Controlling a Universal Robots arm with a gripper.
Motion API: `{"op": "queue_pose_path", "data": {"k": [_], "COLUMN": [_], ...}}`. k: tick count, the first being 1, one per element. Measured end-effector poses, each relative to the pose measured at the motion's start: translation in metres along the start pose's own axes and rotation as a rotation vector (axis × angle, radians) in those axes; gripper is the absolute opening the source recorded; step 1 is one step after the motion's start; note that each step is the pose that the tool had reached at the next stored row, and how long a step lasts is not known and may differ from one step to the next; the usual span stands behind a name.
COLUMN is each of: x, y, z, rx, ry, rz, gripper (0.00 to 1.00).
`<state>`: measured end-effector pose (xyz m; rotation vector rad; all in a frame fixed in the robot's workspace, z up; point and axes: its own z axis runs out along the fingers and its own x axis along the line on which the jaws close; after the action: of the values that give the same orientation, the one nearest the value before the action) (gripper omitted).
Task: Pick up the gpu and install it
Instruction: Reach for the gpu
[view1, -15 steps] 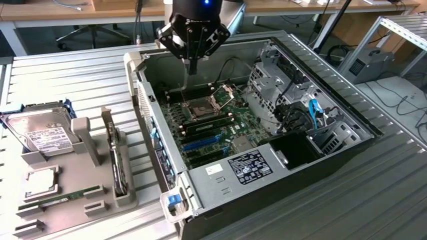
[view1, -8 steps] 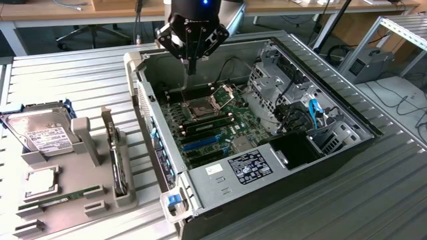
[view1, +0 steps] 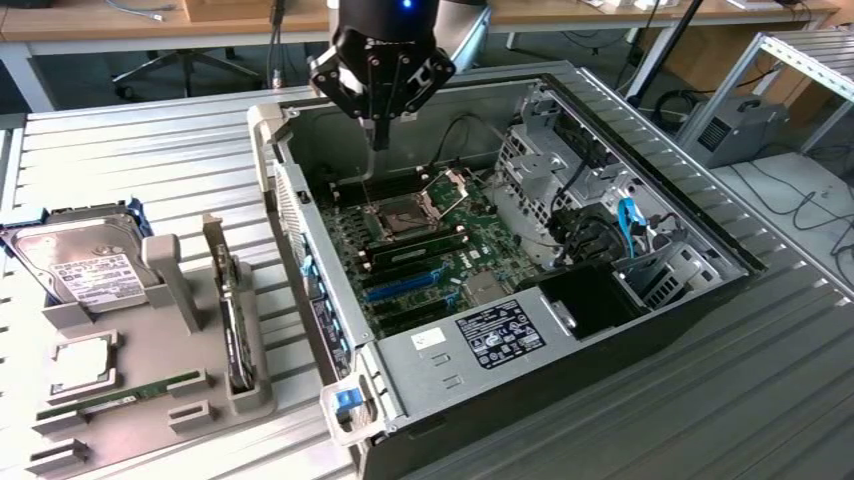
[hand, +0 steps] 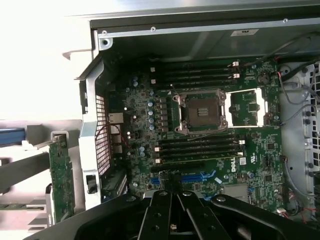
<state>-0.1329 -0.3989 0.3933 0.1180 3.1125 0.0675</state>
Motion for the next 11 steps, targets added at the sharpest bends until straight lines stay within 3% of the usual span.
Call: {"op": "queue_pose_path", "data": {"k": [11], "x": [0.0037], "y": [-0.0003], "z": [-0.0001], "rx": [-0.0001], "ry": [0.0000], "rz": [0.000], "gripper": [0.11]}}
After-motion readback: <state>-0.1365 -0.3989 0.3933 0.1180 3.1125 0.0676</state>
